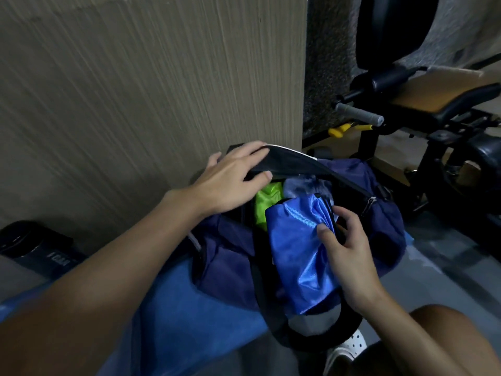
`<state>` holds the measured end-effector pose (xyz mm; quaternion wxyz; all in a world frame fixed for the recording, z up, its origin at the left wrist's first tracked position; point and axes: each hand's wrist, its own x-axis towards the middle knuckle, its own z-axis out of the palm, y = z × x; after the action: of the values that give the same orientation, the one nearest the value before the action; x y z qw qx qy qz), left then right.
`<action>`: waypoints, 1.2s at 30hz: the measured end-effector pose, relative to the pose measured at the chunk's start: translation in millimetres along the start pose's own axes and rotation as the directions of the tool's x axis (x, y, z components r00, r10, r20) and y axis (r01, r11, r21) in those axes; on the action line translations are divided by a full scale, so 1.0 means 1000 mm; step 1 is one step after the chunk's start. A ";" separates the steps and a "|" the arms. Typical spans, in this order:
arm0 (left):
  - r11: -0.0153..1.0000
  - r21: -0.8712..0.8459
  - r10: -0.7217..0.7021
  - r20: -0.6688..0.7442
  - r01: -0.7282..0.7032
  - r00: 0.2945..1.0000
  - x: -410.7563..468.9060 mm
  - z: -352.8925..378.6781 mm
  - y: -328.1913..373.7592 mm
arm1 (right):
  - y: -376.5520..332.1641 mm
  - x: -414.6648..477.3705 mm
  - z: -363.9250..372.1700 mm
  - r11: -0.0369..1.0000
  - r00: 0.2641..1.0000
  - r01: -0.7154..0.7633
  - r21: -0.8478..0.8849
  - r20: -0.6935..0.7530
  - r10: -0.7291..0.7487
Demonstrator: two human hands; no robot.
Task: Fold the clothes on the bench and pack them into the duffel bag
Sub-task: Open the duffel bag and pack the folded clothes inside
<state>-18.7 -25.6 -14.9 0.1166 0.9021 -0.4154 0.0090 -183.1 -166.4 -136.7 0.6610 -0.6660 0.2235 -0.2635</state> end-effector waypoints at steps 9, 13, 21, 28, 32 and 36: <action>0.995 -0.066 0.072 -0.002 -0.072 0.997 0.010 -0.011 -0.015 | -0.015 0.055 0.049 0.985 0.980 -0.170 0.009 -0.105 0.170; 0.992 -0.095 0.085 -0.004 -0.085 0.996 0.011 -0.014 -0.019 | -0.016 0.075 0.079 0.987 0.977 -0.160 -0.006 -0.145 0.157; 0.995 -0.076 0.071 0.034 -0.068 0.997 0.005 -0.018 -0.036 | -0.001 0.098 0.113 0.958 0.968 -0.226 -0.179 0.069 0.241; 0.996 -0.033 0.089 0.060 -0.087 0.994 -0.002 -0.013 -0.037 | 0.004 0.079 0.101 0.898 0.987 0.079 -0.433 0.160 -0.010; 0.991 0.005 0.134 0.094 -0.135 0.987 -0.006 -0.012 -0.038 | 0.011 0.069 0.103 0.848 0.967 0.069 -0.526 0.244 0.073; 0.987 0.011 0.156 0.108 -0.158 0.982 -0.006 -0.015 -0.038 | 0.009 0.080 0.110 0.829 0.963 0.065 -0.556 0.252 0.094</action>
<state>7.4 5.7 -8.8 0.0844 0.8668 -0.4908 -0.0263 -50.7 -134.5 -139.6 0.4632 -0.8578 0.2042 -0.0886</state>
